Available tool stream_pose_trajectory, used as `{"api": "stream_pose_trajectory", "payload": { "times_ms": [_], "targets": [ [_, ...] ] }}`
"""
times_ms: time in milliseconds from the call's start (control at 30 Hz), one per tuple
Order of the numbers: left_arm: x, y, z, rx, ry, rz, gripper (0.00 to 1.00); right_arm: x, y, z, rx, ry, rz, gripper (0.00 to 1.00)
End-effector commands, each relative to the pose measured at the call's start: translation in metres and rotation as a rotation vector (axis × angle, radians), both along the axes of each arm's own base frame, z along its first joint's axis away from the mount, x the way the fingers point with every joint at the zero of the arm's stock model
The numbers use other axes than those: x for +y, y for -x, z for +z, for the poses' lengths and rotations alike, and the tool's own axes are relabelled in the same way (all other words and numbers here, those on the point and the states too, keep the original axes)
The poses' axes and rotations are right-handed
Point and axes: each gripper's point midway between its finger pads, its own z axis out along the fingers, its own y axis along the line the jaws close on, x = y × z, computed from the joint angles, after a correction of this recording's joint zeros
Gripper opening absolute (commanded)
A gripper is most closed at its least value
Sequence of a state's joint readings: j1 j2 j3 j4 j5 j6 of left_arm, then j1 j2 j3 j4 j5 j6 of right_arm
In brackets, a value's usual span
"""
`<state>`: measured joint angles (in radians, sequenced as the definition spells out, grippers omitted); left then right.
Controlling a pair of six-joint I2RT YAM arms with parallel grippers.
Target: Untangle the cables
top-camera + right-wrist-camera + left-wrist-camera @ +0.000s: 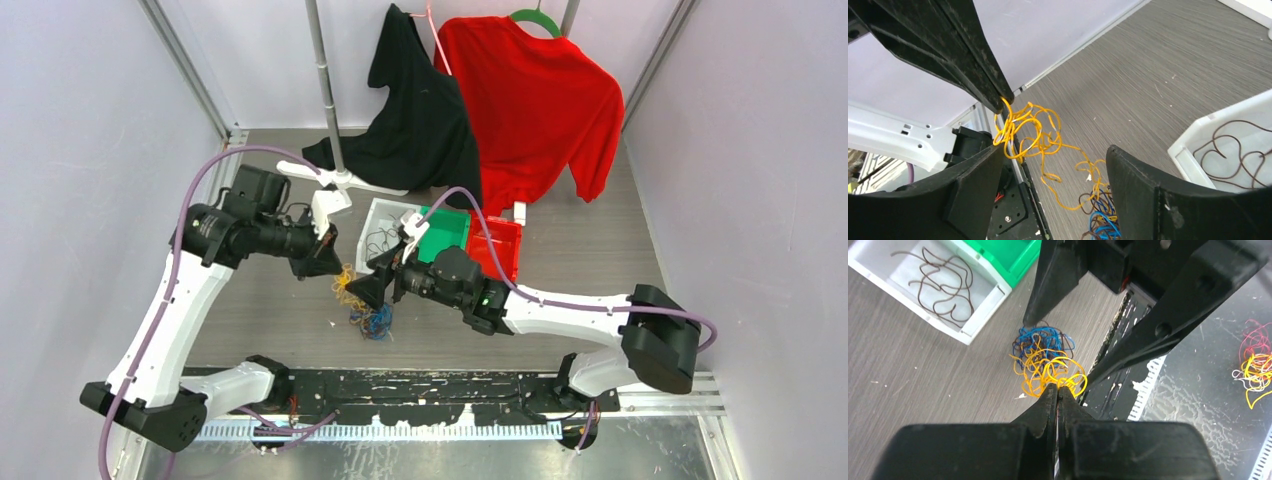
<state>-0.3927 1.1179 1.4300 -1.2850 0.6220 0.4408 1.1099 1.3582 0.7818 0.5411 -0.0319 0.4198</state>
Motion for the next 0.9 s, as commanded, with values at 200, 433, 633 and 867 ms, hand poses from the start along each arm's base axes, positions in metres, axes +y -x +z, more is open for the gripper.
{"api": "stream_pose_trajectory", "payload": {
  "times_ms": [200, 433, 633, 867],
  "targets": [
    [-0.019, 0.027, 0.062, 0.033, 0.195, -0.016, 0.0, 0.033, -0.007, 0.056, -0.123, -0.192, -0.022, 0.73],
    [-0.021, 0.03, 0.094, -0.026, 0.247, -0.016, 0.0, 0.039, -0.009, 0.021, -0.072, -0.145, -0.035, 0.55],
    [-0.016, 0.015, 0.132, -0.196, 0.262, 0.017, 0.0, 0.019, -0.01, -0.016, -0.022, -0.103, -0.095, 0.4],
    [-0.002, -0.011, 0.169, -0.438, 0.222, 0.086, 0.0, 0.005, -0.006, -0.038, 0.034, -0.085, -0.124, 0.34]
  ]
}}
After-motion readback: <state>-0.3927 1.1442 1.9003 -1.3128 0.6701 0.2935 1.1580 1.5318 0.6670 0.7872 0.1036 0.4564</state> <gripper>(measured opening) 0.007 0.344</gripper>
